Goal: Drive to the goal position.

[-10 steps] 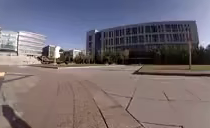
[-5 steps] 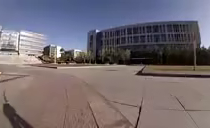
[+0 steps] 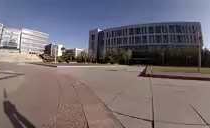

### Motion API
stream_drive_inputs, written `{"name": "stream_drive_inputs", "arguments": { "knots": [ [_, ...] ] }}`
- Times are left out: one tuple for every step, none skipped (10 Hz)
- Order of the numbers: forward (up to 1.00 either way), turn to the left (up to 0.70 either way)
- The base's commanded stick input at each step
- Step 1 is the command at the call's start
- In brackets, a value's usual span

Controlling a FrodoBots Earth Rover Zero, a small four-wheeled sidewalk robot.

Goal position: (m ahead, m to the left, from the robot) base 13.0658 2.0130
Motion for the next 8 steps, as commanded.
{"name": "stream_drive_inputs", "arguments": {
  "knots": [
    [0.70, 0.00],
    [0.70, 0.00],
    [0.70, 0.00],
    [0.70, 0.00],
    [0.70, 0.00],
    [0.70, 0.00],
    [0.70, 0.00],
    [0.70, 0.00]
  ]
}}
